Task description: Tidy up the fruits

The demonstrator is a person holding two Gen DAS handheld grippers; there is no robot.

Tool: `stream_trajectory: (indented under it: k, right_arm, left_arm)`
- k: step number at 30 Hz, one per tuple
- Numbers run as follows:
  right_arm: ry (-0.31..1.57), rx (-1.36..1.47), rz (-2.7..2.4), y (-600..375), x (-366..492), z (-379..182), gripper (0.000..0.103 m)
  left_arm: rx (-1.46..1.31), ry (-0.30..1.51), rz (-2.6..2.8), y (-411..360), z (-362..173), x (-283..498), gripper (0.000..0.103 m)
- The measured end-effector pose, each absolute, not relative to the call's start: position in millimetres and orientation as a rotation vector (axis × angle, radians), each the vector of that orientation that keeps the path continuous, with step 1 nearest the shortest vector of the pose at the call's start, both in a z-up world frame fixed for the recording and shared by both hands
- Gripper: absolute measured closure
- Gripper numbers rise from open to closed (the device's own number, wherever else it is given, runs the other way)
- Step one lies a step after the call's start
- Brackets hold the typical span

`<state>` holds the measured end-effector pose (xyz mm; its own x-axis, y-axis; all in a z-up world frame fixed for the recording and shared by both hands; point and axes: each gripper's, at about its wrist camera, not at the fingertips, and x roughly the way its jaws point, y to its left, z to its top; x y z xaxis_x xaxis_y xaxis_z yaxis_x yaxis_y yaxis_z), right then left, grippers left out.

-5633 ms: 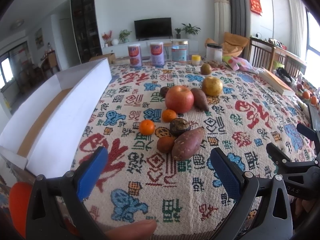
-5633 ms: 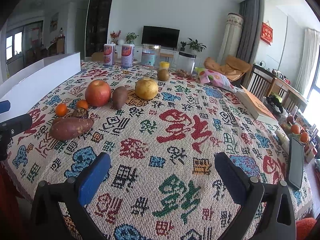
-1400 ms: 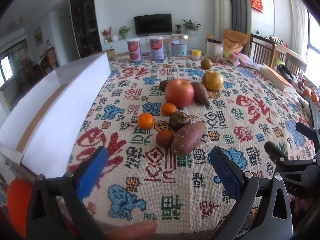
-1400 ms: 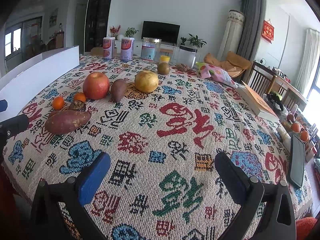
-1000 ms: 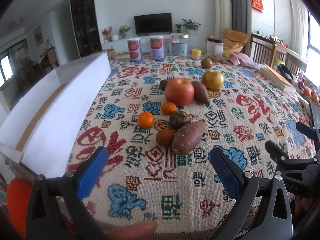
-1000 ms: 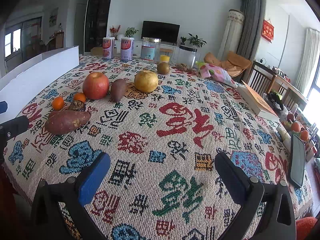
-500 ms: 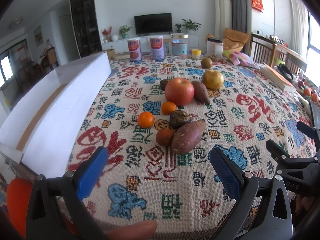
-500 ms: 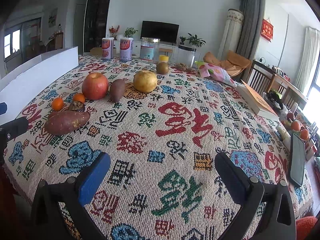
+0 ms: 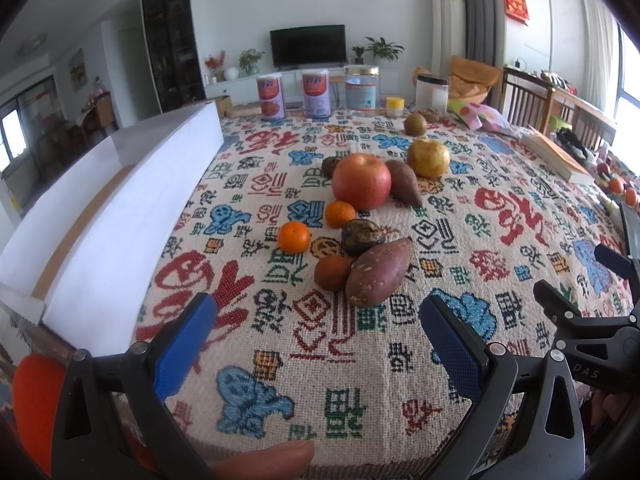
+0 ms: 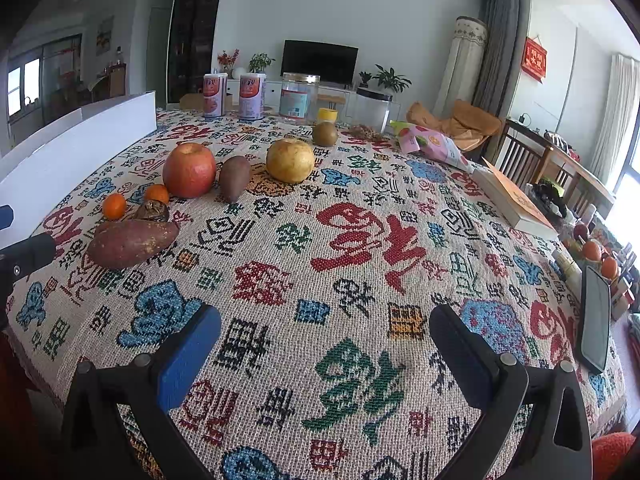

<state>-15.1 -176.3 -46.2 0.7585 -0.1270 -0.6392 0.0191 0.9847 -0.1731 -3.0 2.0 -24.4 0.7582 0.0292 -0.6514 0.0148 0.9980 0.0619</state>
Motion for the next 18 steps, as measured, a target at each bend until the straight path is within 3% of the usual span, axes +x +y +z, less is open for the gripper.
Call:
stream_trajectory:
  k: [18]
  right_arm:
    - [0.743, -0.112, -0.129, -200, -1, -40, 0.0]
  left_arm:
    - [0.032, 0.828, 0.045, 24, -50, 24, 0.001]
